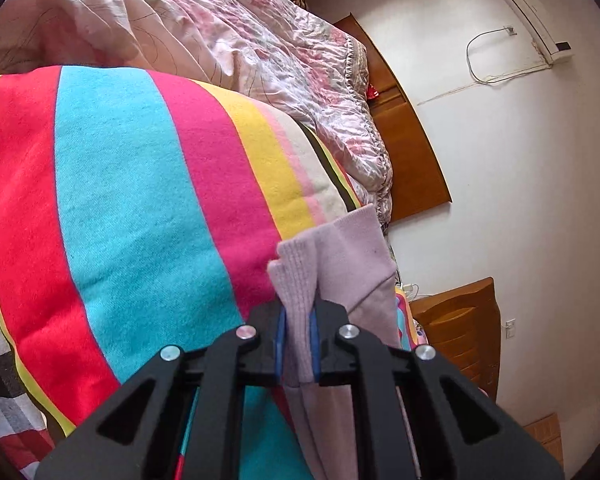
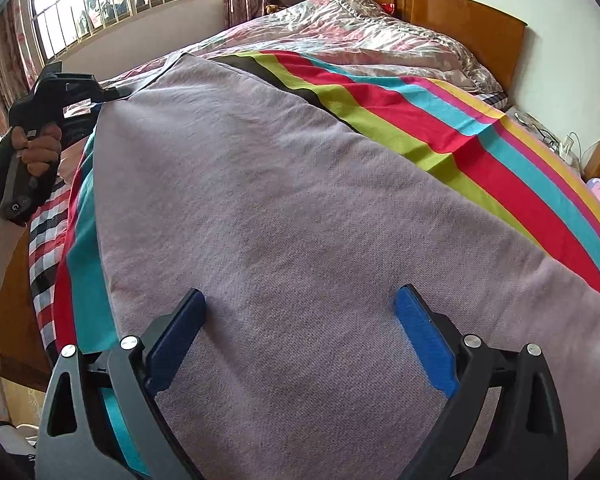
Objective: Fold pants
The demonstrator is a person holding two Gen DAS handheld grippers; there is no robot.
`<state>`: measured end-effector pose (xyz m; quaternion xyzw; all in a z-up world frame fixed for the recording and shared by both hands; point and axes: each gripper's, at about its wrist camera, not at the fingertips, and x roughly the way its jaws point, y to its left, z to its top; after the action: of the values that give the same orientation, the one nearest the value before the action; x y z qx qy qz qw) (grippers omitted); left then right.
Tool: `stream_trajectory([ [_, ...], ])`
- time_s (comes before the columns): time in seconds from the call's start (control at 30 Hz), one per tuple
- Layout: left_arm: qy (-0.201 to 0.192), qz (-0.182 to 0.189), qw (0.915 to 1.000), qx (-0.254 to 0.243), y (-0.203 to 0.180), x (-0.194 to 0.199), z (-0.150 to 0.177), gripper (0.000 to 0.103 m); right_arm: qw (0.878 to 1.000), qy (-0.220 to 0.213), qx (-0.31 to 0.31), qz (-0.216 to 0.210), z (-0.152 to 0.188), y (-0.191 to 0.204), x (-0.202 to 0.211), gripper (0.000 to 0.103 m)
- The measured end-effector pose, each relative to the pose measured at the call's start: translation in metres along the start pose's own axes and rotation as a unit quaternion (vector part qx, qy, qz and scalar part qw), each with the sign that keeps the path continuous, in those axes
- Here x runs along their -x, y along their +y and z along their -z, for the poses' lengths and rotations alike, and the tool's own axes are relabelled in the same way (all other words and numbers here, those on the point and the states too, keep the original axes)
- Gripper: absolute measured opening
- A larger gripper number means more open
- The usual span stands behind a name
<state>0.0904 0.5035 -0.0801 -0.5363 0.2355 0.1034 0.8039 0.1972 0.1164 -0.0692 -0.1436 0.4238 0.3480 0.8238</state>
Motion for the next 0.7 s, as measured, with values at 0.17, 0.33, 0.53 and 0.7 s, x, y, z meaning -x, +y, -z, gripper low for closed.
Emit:
stream_trajectory([
  [0.17,-0.054,-0.044,0.9904,-0.119,-0.089,0.025,0.018,0.009,0.994,-0.08,-0.071,-0.005,0.002,-0.032,0.052,0.092],
  [0.33,-0.071,-0.021,0.9321,-0.355,-0.252,0.035,0.113,0.01,0.956,-0.216,-0.188,0.062,0.029,-0.115,0.165,0.093],
  [0.53,0.026,0.058,0.8038,-0.591,-0.339,-0.003,0.351,0.012,0.899,-0.285,-0.286,0.166,0.101,-0.183,0.263,0.093],
  [0.7,0.229,0.049,0.6716,-0.703,-0.282,-0.072,0.524,0.021,0.875,-0.275,-0.343,0.203,0.159,-0.21,0.288,0.093],
])
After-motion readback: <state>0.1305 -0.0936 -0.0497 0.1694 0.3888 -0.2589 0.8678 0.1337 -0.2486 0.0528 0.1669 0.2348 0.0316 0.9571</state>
